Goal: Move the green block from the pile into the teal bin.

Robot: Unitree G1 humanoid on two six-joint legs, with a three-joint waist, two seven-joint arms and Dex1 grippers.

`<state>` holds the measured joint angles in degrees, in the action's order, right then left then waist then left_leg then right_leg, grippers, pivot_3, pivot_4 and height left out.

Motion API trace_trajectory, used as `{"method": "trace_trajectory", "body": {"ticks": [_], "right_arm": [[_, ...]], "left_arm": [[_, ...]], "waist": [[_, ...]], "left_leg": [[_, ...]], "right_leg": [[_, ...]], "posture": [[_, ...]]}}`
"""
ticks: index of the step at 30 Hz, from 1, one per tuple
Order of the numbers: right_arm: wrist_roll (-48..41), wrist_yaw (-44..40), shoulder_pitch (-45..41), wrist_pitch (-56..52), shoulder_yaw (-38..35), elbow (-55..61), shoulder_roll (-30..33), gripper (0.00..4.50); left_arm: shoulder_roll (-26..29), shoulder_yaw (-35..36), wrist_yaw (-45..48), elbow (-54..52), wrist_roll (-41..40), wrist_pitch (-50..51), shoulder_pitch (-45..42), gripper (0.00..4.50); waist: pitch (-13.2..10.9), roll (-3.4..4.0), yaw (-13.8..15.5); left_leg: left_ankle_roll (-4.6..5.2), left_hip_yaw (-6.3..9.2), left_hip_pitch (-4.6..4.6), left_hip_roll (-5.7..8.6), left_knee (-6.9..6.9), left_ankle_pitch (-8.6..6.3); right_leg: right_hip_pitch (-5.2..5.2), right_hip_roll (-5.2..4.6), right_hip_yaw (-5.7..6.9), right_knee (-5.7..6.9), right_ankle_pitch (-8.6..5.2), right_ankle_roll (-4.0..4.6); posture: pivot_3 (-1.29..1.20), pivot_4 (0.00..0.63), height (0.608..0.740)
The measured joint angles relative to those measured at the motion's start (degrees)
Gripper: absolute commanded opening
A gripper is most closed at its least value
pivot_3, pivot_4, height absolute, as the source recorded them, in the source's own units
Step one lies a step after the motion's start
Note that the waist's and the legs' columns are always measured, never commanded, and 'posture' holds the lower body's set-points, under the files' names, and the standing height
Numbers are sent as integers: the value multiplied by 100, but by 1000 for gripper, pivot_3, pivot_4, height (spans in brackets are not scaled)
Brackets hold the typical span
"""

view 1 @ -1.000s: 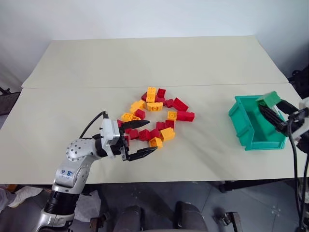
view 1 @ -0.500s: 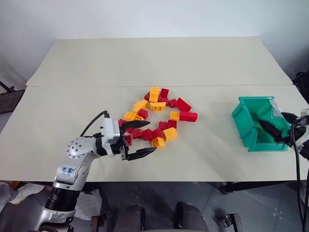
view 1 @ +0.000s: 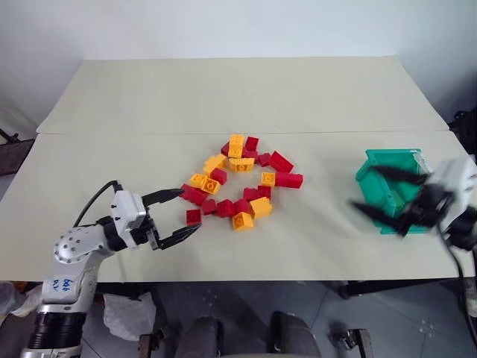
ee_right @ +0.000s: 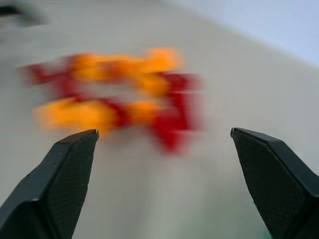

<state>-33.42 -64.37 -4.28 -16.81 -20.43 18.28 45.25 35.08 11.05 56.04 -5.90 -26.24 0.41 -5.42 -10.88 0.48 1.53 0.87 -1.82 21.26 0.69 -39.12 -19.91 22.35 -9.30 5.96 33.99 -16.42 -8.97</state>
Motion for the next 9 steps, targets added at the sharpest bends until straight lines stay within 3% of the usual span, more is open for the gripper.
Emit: {"method": "trace_trajectory", "body": {"ticks": [3, 9], "right_arm": [[21, -113, -56, 356, 466, 146, -357, 4455], [193, -407, 463, 996, 673, -381, -594, 4455]], "left_arm": [[-1, 154, -144, 15, 169, -224, 199, 4500], [-4, 370, -339, -50, 210, -361, 734, 4500]], "waist": [[-1, -2, 5], [2, -9, 0]], "left_leg": [[8, 1, 0, 3, -5, -1], [6, 2, -2, 3, -2, -12]], "right_leg": [[-7, -10, -3, -11, 6, -5], [-3, -7, 9, -4, 8, -7]], "posture": [[0, 150, 740], [0, 150, 740]]}}
